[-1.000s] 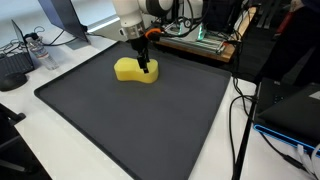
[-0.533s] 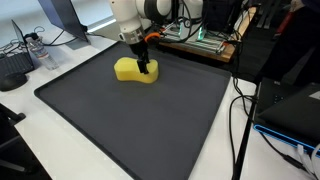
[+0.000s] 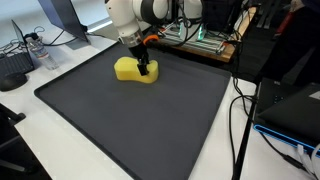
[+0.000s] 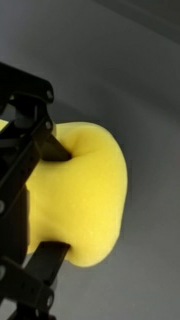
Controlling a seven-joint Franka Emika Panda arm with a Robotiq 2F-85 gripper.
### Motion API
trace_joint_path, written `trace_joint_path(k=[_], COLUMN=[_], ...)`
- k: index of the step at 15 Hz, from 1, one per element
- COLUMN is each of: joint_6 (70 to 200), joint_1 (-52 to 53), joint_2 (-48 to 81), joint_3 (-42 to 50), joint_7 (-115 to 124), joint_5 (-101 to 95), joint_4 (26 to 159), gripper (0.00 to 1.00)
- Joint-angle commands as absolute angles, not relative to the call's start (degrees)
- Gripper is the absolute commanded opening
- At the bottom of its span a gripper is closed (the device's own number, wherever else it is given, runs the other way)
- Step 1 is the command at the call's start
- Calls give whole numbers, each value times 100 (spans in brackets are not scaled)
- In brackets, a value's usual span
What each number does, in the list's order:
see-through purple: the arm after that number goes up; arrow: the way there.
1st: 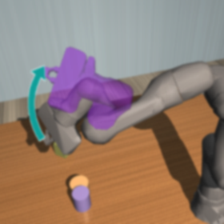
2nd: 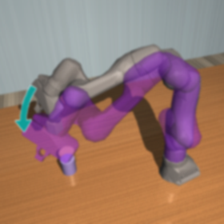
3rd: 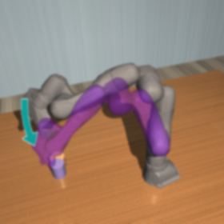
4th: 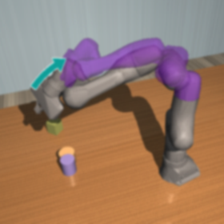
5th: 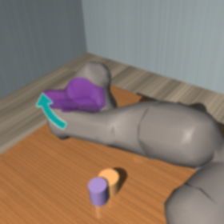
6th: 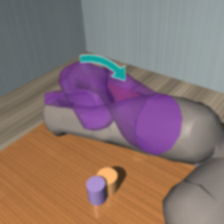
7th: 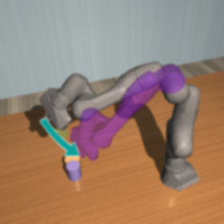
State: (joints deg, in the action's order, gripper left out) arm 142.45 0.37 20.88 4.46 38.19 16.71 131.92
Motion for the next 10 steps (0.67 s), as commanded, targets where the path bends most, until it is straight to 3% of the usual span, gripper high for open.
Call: trace_joint_path(k=[1,7,10], joint_6=[14116,14093,14102], joint_1=[138,165,198], joint_2=[2305,2275,2269], joint_3=[499,523,534], joint_7=[4030,4163,4289], joint_5=[1576,1528,1482], joint_4=[13014,13015,13020], gripper=[44,8,4])
